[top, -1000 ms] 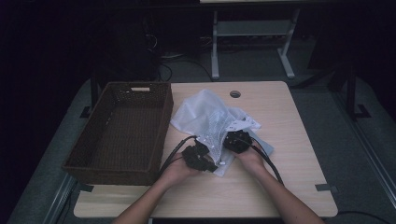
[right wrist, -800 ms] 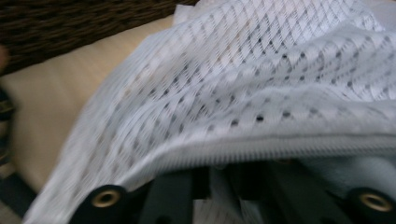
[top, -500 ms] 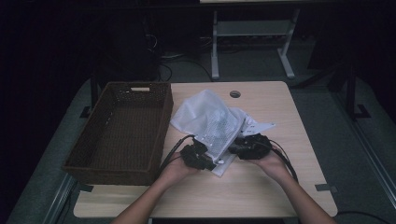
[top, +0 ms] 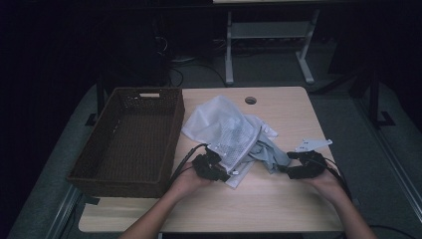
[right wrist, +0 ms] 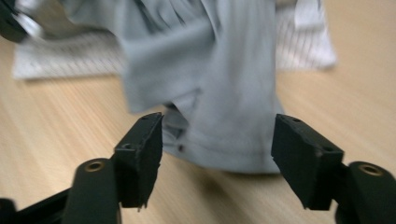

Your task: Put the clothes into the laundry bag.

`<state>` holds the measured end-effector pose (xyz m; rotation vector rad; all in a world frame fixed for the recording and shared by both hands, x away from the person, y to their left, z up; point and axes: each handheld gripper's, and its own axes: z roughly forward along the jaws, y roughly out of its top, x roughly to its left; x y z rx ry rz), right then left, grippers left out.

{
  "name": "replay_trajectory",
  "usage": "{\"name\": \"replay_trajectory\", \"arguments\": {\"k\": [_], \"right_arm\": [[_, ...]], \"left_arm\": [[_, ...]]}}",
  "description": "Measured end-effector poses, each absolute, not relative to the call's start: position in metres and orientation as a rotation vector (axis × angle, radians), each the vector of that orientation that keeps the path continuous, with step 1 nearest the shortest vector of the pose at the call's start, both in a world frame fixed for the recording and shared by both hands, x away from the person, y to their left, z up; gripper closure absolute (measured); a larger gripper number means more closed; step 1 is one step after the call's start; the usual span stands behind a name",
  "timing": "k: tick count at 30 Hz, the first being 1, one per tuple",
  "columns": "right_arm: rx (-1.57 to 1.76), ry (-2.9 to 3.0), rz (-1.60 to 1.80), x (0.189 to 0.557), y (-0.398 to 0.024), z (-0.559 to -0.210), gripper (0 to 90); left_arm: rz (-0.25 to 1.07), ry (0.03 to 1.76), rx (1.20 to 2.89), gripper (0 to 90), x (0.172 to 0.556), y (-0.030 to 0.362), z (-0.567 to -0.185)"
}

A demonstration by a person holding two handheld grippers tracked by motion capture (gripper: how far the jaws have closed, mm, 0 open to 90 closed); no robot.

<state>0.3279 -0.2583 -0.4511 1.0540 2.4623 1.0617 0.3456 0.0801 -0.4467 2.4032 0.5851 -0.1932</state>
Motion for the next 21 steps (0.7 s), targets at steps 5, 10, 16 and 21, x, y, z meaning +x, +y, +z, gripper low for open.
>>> {"name": "replay_trajectory", "arguments": {"k": [5, 10, 16, 21], "right_arm": [[1.034, 2.516, 1.005, 0.337, -0.25, -0.465, 46.8], [0.99, 2.528, 1.046, 0.338, -0.243, -0.465, 78.8], [0.923, 2.53, 1.21, 0.338, -0.228, -0.457, 81.2], [0.841, 2.539, 1.276, 0.343, -0.202, -0.45, 81.2]], "left_arm": [[-0.195, 0.586, 2.401, 87.6, 0.346, 0.081, -0.447], [-0.193, 0.585, 2.403, 87.6, 0.346, 0.08, -0.447], [-0.193, 0.584, 2.406, 87.6, 0.345, 0.079, -0.447], [-0.196, 0.585, 2.413, 87.6, 0.345, 0.079, -0.448]]}}
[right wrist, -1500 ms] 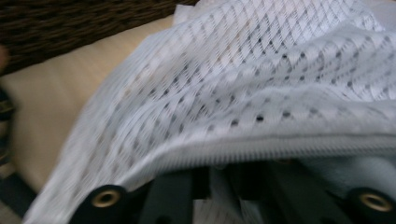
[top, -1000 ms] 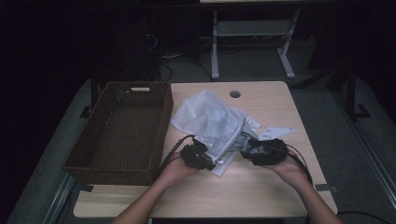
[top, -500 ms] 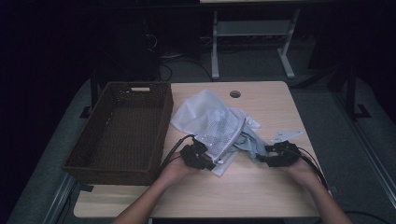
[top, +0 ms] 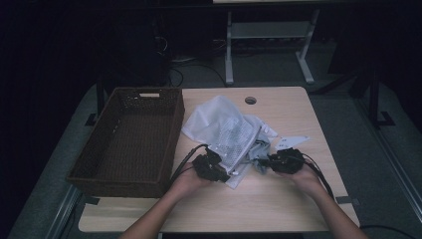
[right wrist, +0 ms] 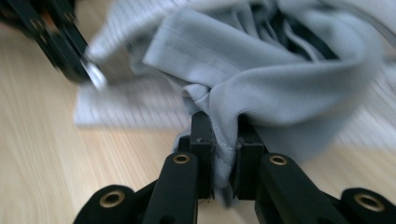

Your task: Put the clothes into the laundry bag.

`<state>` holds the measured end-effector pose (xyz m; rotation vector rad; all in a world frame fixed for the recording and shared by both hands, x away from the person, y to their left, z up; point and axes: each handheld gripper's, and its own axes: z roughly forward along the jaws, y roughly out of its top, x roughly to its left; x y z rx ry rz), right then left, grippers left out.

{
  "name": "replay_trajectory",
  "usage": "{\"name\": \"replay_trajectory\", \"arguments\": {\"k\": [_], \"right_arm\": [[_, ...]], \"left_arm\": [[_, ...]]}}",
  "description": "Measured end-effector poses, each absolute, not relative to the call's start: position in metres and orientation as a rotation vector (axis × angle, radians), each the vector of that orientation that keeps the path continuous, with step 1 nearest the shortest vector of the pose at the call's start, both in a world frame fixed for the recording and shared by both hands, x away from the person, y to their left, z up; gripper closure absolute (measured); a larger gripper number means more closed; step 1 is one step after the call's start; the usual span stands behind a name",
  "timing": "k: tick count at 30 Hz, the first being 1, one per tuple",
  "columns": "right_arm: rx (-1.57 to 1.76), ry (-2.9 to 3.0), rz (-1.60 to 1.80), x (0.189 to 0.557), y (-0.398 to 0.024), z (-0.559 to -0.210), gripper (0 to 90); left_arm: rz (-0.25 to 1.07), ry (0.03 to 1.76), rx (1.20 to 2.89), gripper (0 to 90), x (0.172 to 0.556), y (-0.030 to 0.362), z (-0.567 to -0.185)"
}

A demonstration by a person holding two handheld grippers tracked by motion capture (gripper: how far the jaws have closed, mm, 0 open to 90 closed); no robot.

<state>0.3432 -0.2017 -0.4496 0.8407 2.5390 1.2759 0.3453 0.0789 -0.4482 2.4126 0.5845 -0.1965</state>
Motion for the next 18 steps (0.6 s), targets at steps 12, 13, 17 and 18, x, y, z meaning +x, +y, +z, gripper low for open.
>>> {"name": "replay_trajectory", "arguments": {"k": [12, 13, 17, 18], "right_arm": [[0.693, 2.6, 1.289, 0.355, -0.145, -0.444, 81.3], [0.699, 2.599, 1.292, 0.358, -0.142, -0.445, 81.3], [0.726, 2.587, 1.269, 0.367, -0.13, -0.446, 81.3], [0.73, 2.586, 1.284, 0.368, -0.127, -0.445, 81.3]], "left_arm": [[-0.212, 0.571, 2.43, 87.7, 0.346, 0.078, -0.451], [-0.216, 0.565, 2.432, 87.7, 0.346, 0.078, -0.451], [-0.222, 0.549, 2.444, 87.6, 0.345, 0.076, -0.452], [-0.225, 0.549, 2.446, 87.6, 0.346, 0.077, -0.452]]}}
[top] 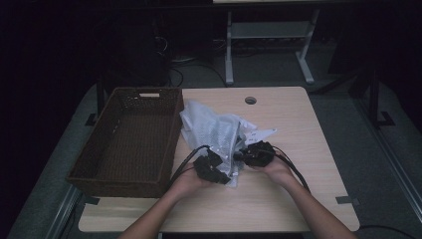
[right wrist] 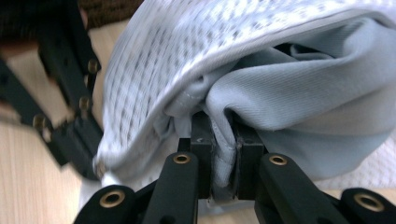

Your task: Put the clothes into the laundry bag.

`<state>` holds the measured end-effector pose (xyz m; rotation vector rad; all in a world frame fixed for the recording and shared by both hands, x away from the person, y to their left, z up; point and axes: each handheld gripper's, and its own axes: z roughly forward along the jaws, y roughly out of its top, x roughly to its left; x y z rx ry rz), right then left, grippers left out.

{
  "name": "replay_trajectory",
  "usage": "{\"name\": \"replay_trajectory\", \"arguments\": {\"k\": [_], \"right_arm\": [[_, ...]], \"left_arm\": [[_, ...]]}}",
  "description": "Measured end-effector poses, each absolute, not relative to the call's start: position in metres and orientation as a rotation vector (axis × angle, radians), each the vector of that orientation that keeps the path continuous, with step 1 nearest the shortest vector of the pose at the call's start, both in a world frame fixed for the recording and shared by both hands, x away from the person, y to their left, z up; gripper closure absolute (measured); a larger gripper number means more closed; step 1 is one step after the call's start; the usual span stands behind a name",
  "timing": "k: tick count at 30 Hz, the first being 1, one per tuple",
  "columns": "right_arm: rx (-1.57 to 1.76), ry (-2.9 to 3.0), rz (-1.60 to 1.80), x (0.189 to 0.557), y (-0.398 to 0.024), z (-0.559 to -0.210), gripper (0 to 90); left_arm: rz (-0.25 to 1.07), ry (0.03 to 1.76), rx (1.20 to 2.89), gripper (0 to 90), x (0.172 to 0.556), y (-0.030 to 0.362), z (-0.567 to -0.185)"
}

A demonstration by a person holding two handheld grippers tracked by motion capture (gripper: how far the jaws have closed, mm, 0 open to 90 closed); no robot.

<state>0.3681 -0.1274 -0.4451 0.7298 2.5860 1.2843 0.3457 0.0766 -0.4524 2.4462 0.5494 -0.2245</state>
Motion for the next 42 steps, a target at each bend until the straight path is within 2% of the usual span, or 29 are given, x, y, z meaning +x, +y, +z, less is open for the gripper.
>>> {"name": "replay_trajectory", "arguments": {"k": [6, 22, 26, 33, 35, 39, 42], "right_arm": [[0.736, 2.535, 1.381, 0.374, -0.12, -0.433, 81.4], [0.807, 2.47, 1.33, 0.405, -0.078, -0.447, 80.9], [0.801, 2.488, 1.344, 0.4, -0.089, -0.441, 73.2], [0.8, 2.498, 1.374, 0.387, -0.126, -0.422, 48.8], [0.783, 2.49, 1.391, 0.383, -0.137, -0.413, 44.3], [0.789, 2.432, 1.386, 0.388, -0.157, -0.4, 42.2], [0.857, 2.4, 1.335, 0.412, -0.168, -0.402, 44.4]], "left_arm": [[-0.224, 0.554, 2.437, 87.7, 0.346, 0.079, -0.451], [-0.239, 0.54, 2.465, 87.7, 0.346, 0.08, -0.453], [-0.238, 0.554, 2.46, 87.7, 0.347, 0.081, -0.452], [-0.233, 0.562, 2.465, 87.7, 0.348, 0.082, -0.452], [-0.237, 0.568, 2.459, 87.7, 0.348, 0.082, -0.452], [-0.238, 0.566, 2.461, 87.7, 0.348, 0.082, -0.452], [-0.236, 0.568, 2.463, 87.6, 0.348, 0.082, -0.452]]}}
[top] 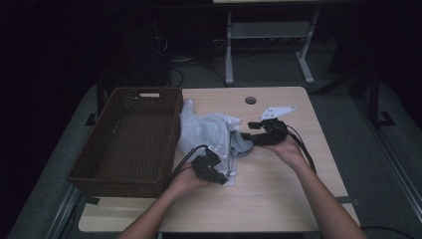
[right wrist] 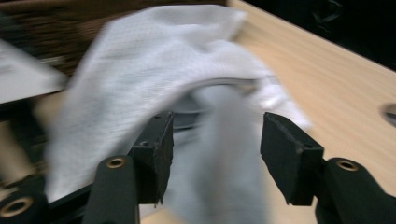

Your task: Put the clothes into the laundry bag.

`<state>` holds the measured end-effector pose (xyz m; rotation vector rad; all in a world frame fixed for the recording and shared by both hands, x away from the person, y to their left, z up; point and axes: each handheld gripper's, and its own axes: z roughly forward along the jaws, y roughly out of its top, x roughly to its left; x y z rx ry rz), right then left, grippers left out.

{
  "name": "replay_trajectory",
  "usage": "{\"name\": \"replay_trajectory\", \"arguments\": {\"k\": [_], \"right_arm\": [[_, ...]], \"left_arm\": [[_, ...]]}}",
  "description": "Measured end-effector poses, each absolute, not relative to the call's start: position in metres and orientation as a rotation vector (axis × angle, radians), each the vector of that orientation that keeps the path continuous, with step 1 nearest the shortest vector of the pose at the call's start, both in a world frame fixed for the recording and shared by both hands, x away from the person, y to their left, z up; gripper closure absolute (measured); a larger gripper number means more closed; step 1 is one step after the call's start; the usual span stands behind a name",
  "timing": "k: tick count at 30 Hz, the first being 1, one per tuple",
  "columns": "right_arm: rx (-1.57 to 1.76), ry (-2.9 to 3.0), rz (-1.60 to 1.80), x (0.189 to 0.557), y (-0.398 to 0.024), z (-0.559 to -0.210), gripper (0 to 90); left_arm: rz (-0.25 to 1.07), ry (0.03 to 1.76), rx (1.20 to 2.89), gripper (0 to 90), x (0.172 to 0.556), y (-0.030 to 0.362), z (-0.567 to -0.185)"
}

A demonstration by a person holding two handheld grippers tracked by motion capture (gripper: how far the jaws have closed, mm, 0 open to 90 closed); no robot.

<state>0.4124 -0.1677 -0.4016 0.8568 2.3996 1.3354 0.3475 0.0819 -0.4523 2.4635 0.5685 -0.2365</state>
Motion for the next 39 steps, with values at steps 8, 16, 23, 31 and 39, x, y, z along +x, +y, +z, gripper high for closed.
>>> {"name": "replay_trajectory", "arguments": {"k": [8, 16, 23, 31, 39], "right_arm": [[0.975, 2.391, 1.21, 0.488, -0.161, -0.432, 50.3], [1.027, 2.458, 1.152, 0.524, -0.14, -0.458, 52.9], [1.041, 2.55, 1.072, 0.529, -0.134, -0.47, 87.8], [1.008, 2.516, 1.052, 0.503, -0.163, -0.453, 88.6], [1.02, 2.491, 1.023, 0.455, -0.202, -0.44, 88.6]], "left_arm": [[-0.246, 0.57, 2.458, 87.6, 0.348, 0.083, -0.453], [-0.246, 0.575, 2.454, 87.7, 0.347, 0.086, -0.452], [-0.237, 0.583, 2.449, 87.7, 0.346, 0.088, -0.451], [-0.218, 0.61, 2.433, 87.7, 0.348, 0.09, -0.449], [-0.193, 0.672, 2.407, 87.7, 0.351, 0.094, -0.448]]}}
